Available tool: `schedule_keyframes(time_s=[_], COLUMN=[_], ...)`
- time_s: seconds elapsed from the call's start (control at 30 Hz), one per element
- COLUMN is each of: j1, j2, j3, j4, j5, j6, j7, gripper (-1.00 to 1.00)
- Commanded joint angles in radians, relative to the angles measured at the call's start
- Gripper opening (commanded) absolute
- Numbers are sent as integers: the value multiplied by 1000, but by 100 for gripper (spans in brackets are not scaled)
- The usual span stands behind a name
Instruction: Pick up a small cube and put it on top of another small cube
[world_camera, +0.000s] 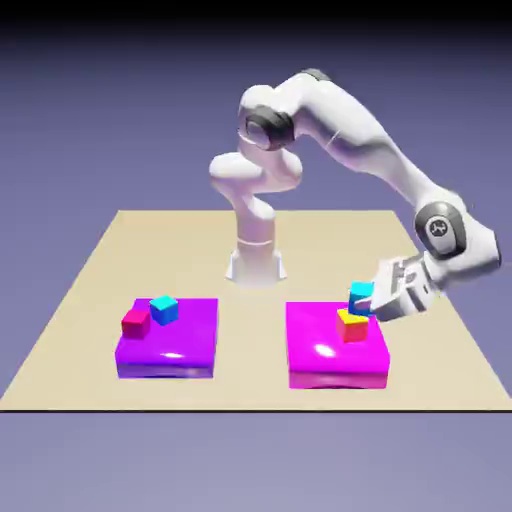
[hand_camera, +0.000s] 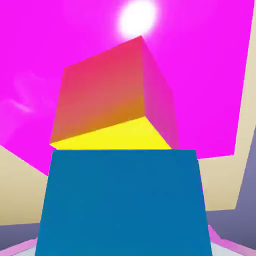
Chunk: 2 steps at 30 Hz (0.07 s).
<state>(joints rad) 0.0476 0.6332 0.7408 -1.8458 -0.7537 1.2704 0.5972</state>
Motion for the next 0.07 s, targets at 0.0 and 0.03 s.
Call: schedule_keyframes(time_s=[0.0, 0.03], j1=[0, 17], j2=[0, 5], j3=[0, 2], j4=[0, 36], j5=[0, 4], j6=[0, -29], j7=[0, -7], gripper=[100, 100])
